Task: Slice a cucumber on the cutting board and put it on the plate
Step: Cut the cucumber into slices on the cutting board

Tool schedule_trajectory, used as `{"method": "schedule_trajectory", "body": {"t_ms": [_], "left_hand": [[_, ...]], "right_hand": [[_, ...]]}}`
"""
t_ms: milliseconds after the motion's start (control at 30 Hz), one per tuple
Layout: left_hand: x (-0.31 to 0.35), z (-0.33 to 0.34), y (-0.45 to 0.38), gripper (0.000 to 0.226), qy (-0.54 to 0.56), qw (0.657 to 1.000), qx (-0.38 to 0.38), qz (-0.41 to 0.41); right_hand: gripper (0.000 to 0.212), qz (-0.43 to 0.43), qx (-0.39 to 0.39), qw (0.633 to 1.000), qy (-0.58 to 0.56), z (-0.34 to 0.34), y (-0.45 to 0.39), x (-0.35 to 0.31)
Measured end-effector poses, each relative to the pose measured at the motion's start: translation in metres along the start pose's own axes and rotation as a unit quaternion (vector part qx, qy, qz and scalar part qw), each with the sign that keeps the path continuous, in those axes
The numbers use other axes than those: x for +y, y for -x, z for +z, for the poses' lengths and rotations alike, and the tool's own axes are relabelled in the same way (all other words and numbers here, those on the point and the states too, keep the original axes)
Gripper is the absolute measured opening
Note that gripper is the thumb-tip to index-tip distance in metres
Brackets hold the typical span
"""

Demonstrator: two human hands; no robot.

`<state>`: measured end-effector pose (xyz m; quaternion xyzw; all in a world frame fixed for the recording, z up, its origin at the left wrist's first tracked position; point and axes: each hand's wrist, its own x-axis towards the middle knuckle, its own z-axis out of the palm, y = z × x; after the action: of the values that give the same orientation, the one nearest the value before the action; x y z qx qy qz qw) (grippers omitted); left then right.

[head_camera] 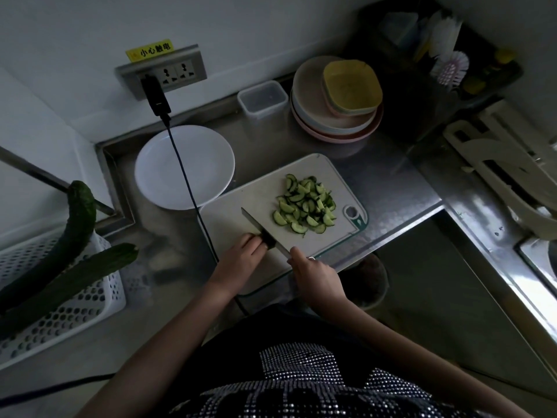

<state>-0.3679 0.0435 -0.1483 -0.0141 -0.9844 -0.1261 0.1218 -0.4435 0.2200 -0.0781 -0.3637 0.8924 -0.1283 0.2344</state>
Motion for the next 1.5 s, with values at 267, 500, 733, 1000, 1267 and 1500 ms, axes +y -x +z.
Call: {"method": "schedule_trajectory", "body": {"t_ms": [267,500,733,1000,1267,1500], "left_hand": [[0.005,-0.003,-0.001,0.033,0.005,1.000,0.020,-0.009],[0.005,-0.002,-0.001,0.032,0.011,0.999,0.030,-0.011],[0.004,-0.002,0.000,0.025,0.011,0.999,0.035,-0.013],[0.008,-0.008,-0.004,0.022,-0.004,0.997,0.072,0.001],[0.006,-0.007,-0.001,0.027,0.013,0.999,0.032,-0.007],[0.008,-0.009,-0.002,0.029,0.013,0.999,0.028,-0.013]], "right_hand": [[0.014,-0.010,-0.026,0.999,0.043,0.005,-0.004,0.004],[0.023,0.004,-0.038,0.997,0.064,0.006,-0.007,0.004],[0.014,0.049,0.016,0.999,-0.004,-0.006,-0.002,0.010],[0.013,-0.001,-0.004,1.000,0.004,-0.004,0.004,0.002],[0.011,-0.016,-0.009,1.000,0.015,-0.001,0.003,0.001],[0.015,-0.014,-0.015,0.998,0.056,0.010,0.001,0.002]]}}
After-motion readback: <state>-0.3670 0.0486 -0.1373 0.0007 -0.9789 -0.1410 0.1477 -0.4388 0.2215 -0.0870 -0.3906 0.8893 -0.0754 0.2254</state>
